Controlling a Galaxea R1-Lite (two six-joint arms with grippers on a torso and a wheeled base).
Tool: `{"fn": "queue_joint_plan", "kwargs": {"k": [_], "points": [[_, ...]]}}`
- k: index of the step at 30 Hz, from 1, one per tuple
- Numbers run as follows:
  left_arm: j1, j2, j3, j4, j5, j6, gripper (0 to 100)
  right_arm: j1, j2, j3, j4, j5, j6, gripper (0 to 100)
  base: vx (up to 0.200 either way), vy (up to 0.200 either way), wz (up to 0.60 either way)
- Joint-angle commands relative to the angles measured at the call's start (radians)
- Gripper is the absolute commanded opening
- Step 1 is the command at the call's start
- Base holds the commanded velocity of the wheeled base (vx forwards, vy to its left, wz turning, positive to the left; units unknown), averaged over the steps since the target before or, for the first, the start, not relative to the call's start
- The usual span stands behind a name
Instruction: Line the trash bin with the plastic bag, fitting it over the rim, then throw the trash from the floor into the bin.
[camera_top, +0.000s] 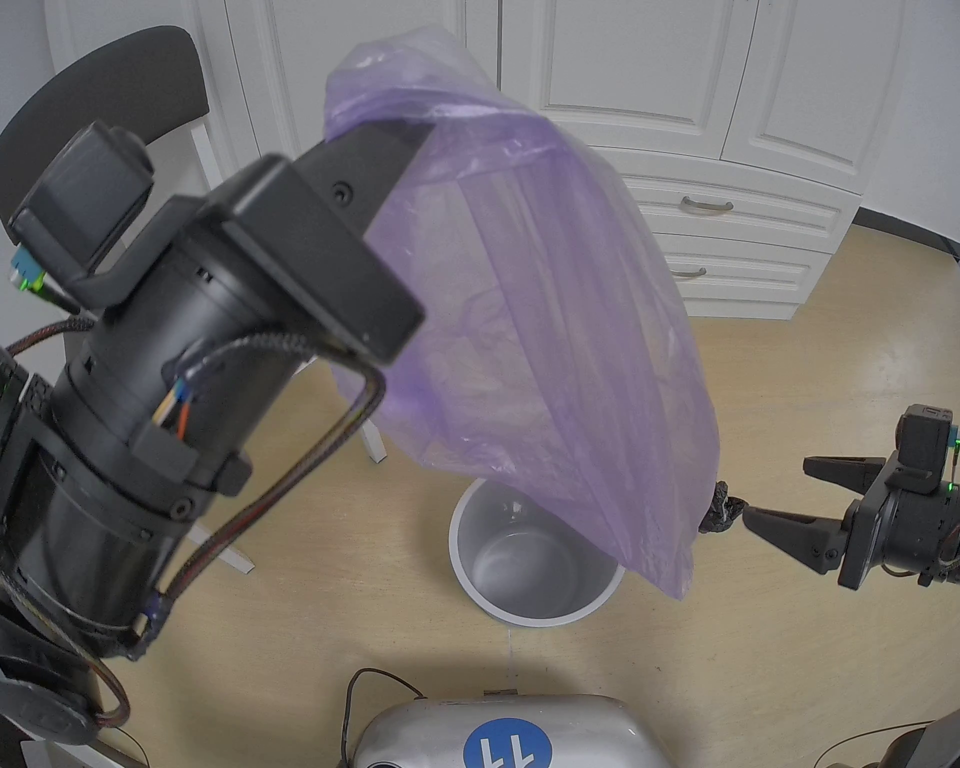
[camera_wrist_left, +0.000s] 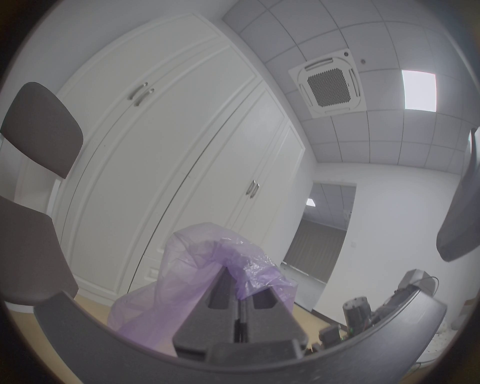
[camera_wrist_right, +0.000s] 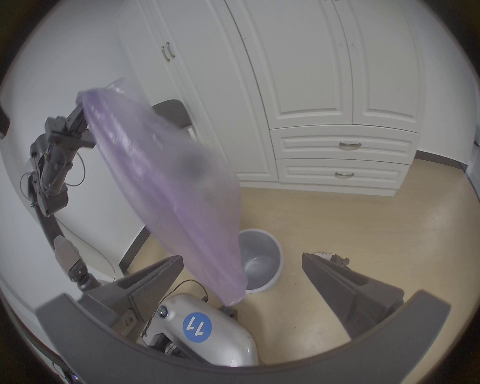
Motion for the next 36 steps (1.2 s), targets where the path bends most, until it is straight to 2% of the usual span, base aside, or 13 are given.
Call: {"fn": "queue_joint_plan", "kwargs": {"k": [1,6,10,15,21,25,33,36], "points": [[0.020,0.073,-0.028,-0.054,0.001,-0.004,0,0.038,0.027,0.014,-0.002,0.005,0.000,100,0.000,0.000,0.00],[0.000,0.076,-0.022,-0.099,-0.003,-0.001,0,0.056,0.086,0.011,-0.020,0.003,0.023,100,0.000,0.000,0.00],[-0.047,0.057,0.000,-0.102,-0.003,-0.001,0,0.082,0.164,0.017,-0.183,-0.006,0.133,100,0.000,0.000,0.00],[-0.107,0.034,0.016,-0.102,-0.002,0.000,0,0.096,0.213,0.027,-0.290,-0.006,0.194,100,0.000,0.000,0.00],[-0.136,0.013,0.023,-0.102,-0.002,0.003,0,0.096,0.242,0.021,-0.313,-0.007,0.217,100,0.000,0.000,0.00],[-0.161,-0.007,0.043,-0.102,-0.003,0.005,0,0.096,0.242,0.031,-0.399,-0.010,0.237,100,0.000,0.000,0.00],[-0.159,0.005,0.044,-0.102,-0.003,0.005,0,0.096,0.207,0.041,-0.442,-0.013,0.234,100,0.000,0.000,0.00],[-0.127,0.025,0.032,-0.100,-0.003,-0.004,0,0.096,0.155,0.046,-0.419,-0.015,0.220,100,0.000,0.000,0.00]]}}
